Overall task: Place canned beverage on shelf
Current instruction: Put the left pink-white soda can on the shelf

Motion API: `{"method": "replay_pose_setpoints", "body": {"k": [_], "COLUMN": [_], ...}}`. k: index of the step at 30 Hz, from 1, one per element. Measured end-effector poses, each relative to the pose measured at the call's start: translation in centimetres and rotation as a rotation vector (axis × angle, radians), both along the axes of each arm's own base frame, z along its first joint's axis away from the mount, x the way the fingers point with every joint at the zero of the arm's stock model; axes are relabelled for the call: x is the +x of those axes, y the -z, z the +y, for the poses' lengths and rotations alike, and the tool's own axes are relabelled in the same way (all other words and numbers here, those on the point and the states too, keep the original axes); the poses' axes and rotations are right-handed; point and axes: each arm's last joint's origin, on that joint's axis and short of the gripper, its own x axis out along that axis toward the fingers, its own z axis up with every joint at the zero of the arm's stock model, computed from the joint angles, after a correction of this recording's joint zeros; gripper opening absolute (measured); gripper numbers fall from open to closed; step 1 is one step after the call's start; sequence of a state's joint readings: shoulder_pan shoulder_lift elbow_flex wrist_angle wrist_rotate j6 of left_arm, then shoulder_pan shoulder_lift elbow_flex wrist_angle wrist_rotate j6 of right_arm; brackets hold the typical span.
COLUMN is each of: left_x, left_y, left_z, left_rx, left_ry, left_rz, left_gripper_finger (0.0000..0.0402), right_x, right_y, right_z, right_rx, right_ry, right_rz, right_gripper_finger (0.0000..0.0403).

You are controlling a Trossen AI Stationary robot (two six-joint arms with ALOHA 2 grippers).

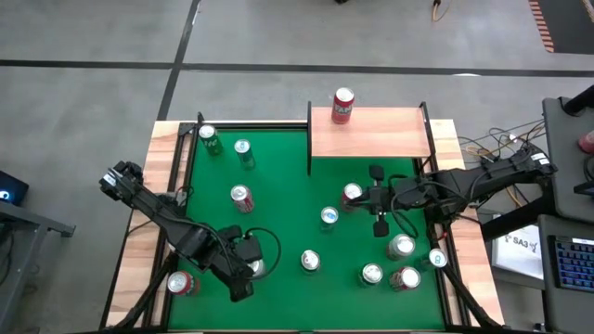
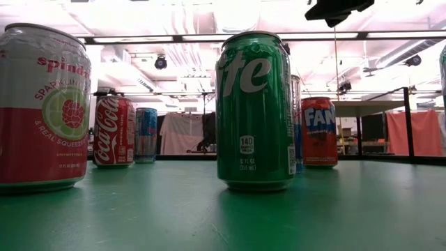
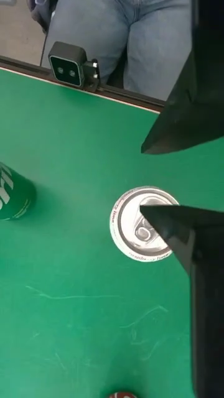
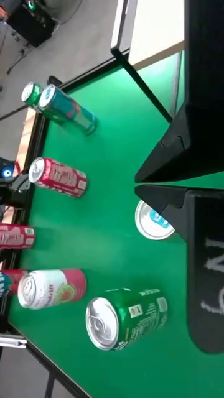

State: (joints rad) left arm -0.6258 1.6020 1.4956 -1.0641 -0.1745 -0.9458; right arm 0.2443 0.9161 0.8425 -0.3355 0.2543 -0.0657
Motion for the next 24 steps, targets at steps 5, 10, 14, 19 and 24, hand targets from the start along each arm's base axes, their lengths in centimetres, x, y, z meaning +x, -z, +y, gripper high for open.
{"method": "replay_pose_setpoints", "body": {"k": [5, 10, 14, 19, 24], "left_x": [0.0, 0.06, 0.11, -0.07, -0.16], "left_y": [0.0, -0.02, -0.04, -0.05, -0.07], "left_z": [0.01, 0.11, 0.18, -0.06, -0.17], "left_rx": [0.0, 0.028, 0.043, 0.086, 0.121], "left_ry": [-0.004, -0.029, -0.052, -0.036, -0.018], "left_rz": [0.0, -0.023, -0.039, -0.064, -0.082], "left_gripper_finger": [0.0195, 0.0235, 0.0263, 0.029, 0.0299], "right_x": [0.0, 0.0, 0.01, 0.02, 0.06], "right_y": [0.0, -0.01, -0.03, -0.03, -0.12], "right_z": [0.0, 0.0, 0.0, 0.0, 0.02], "right_rx": [0.002, 0.002, -0.007, -0.02, -0.025], "right_ry": [0.001, 0.001, -0.004, -0.011, -0.015], "right_rz": [0.0, -0.001, -0.003, -0.003, -0.013], "right_gripper_finger": [0.0009, 0.0009, 0.0009, 0.0009, 0.0009]}}
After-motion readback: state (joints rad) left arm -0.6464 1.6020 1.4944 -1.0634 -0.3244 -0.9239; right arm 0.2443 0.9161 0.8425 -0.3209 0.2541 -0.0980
